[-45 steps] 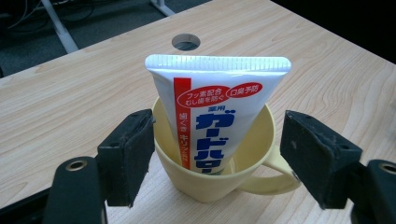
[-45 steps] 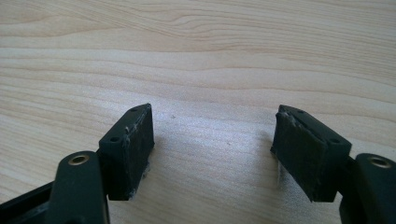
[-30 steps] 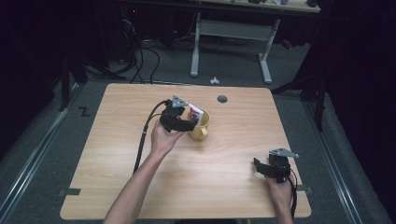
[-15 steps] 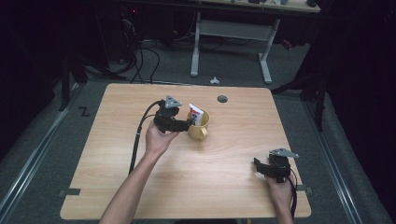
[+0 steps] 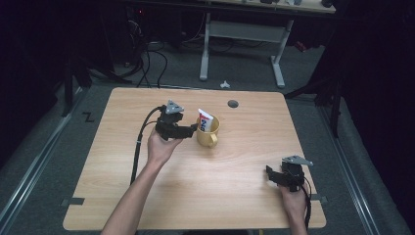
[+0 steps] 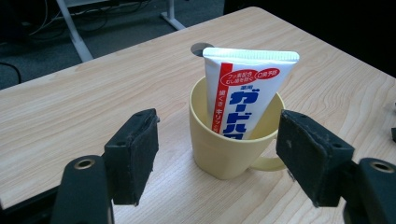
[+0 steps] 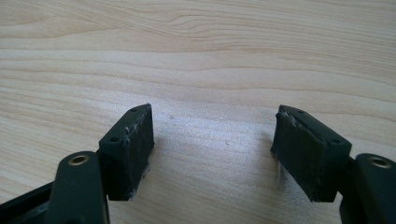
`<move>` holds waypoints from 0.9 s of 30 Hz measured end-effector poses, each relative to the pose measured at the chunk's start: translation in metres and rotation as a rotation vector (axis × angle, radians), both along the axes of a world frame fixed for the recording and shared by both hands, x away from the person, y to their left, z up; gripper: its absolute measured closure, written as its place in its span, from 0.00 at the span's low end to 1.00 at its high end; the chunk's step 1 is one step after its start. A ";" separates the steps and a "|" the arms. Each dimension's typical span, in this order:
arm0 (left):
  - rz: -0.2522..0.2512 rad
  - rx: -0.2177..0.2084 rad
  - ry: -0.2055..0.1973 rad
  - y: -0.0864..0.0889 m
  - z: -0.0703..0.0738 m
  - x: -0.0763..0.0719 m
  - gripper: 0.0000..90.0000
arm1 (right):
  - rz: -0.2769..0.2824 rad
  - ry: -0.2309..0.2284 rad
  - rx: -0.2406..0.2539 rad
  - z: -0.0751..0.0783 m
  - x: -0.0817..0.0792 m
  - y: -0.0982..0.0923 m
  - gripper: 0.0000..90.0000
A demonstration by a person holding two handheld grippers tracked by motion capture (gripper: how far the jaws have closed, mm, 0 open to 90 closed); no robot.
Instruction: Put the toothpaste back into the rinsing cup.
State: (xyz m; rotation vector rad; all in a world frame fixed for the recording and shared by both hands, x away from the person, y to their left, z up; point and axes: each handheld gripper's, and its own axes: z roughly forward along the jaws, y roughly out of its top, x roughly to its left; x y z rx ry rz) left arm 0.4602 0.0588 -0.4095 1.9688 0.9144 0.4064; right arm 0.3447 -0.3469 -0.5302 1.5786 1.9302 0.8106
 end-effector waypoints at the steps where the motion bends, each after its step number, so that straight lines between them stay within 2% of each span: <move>1: 0.001 -0.002 -0.002 0.001 0.000 -0.001 0.33 | -0.002 0.003 0.000 0.000 0.000 0.000 0.32; 9: 0.009 -0.017 -0.002 0.008 0.003 -0.003 0.34 | -0.002 0.002 -0.001 0.000 0.000 0.000 0.32; 27: 0.018 -0.018 -0.010 0.023 0.009 -0.011 0.34 | -0.003 0.003 0.000 0.000 0.000 0.001 0.32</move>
